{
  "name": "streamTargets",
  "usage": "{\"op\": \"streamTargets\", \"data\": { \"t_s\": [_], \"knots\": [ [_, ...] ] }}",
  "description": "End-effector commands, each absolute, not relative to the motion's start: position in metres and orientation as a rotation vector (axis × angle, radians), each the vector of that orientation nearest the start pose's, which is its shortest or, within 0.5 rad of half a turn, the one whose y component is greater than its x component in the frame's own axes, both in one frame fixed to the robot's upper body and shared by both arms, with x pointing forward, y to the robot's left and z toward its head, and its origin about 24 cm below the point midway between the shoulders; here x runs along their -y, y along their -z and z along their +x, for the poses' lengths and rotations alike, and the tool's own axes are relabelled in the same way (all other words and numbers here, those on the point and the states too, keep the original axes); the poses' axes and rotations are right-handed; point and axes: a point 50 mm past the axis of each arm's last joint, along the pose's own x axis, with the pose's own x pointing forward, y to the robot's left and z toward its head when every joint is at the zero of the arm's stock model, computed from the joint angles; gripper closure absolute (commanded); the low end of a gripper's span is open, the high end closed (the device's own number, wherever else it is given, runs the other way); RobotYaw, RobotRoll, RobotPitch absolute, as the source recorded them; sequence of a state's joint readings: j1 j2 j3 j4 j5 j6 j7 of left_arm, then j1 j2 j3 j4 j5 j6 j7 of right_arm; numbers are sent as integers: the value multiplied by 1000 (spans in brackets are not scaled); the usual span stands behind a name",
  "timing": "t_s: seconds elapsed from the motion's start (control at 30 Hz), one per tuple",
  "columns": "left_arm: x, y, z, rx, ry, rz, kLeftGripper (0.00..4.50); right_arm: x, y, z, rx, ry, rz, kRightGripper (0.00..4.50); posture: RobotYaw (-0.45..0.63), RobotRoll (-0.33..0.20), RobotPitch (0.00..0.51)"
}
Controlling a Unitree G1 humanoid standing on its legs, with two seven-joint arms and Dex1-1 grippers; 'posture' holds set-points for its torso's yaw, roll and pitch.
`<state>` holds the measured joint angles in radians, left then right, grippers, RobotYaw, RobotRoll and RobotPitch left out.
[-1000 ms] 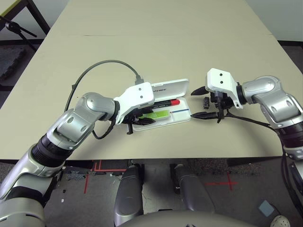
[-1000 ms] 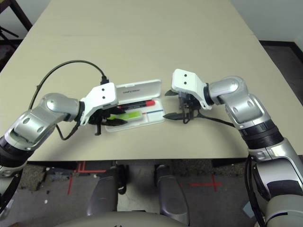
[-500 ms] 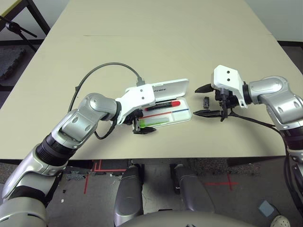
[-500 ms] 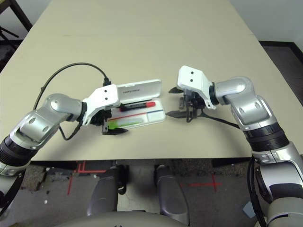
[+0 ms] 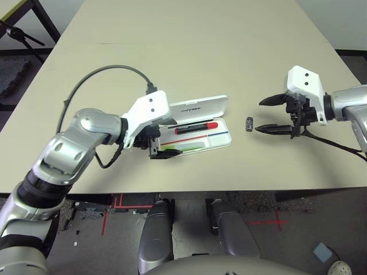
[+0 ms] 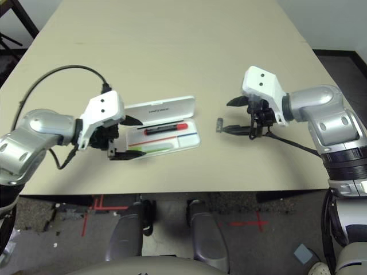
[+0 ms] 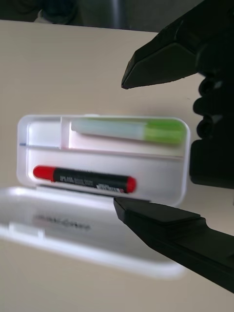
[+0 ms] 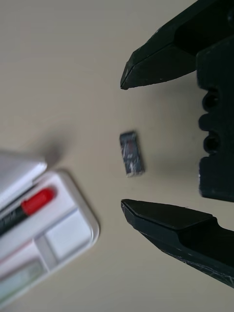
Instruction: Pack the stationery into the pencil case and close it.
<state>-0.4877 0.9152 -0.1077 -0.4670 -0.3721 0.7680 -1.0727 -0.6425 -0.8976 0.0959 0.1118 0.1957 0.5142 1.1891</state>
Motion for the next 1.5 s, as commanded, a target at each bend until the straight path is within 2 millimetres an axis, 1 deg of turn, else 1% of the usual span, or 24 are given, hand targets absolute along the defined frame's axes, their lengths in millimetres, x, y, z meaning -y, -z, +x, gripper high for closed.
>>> {"op": "streamTargets", "data": {
  "t_s": [0.03, 0.13, 0.2, 0.4, 0.5, 0.57, 0.63, 0.8, 1.07, 1.13, 1.2, 1.37, 1.43, 1.47, 1.5],
  "knots": [
    [-184, -210, 246, -285, 1156, 643, 23, 247, -188, 309, -470, -827, -539, 0, -40, 0, 193],
    [-193, -214, 245, -286, 1123, 647, 23, 241, -186, 311, -487, -741, -480, 0, -40, 0, 196],
    [-196, -215, 244, -285, 1115, 646, 23, 236, -187, 312, -494, -696, -430, 0, -37, 0, 201],
    [-195, -213, 243, -288, 1114, 639, 23, 224, -187, 316, -544, -534, -292, 0, -38, 0, 205],
    [-195, -212, 243, -290, 1111, 637, 23, 212, -186, 316, -562, -481, -194, 0, -42, 0, 208],
    [-195, -211, 244, -293, 1109, 638, 23, 206, -184, 317, -577, -441, -130, 0, -43, 0, 209],
    [-194, -209, 244, -297, 1108, 642, 23, 200, -179, 316, -594, -418, -100, 0, -43, 0, 209],
    [-192, -207, 244, -299, 1111, 645, 23, 184, -161, 312, -642, -413, -83, 0, -40, 0, 210],
    [-190, -206, 243, -304, 1109, 653, 23, 177, -141, 307, -721, -413, -106, 0, -29, 0, 211],
    [-192, -207, 243, -305, 1105, 655, 0, 178, -138, 306, -733, -415, -110, 418, -27, 0, 212],
    [-193, -209, 242, -299, 1103, 649, 0, 178, -135, 306, -737, -419, -90, 977, -26, 0, 212],
    [-196, -211, 242, -302, 1091, 652, 0, 182, -131, 305, -739, -430, -101, 2852, -21, 0, 212],
    [-196, -210, 242, -303, 1092, 651, 0, 184, -133, 306, -725, -441, -111, 3563, -19, 0, 213],
    [-195, -210, 241, -301, 1095, 649, 0, 185, -136, 307, -709, -453, -122, 4001, -18, 0, 213],
    [-195, -210, 241, -299, 1098, 645, 0, 186, -139, 308, -678, -482, -137, 4201, -18, 0, 213]
  ]
}}
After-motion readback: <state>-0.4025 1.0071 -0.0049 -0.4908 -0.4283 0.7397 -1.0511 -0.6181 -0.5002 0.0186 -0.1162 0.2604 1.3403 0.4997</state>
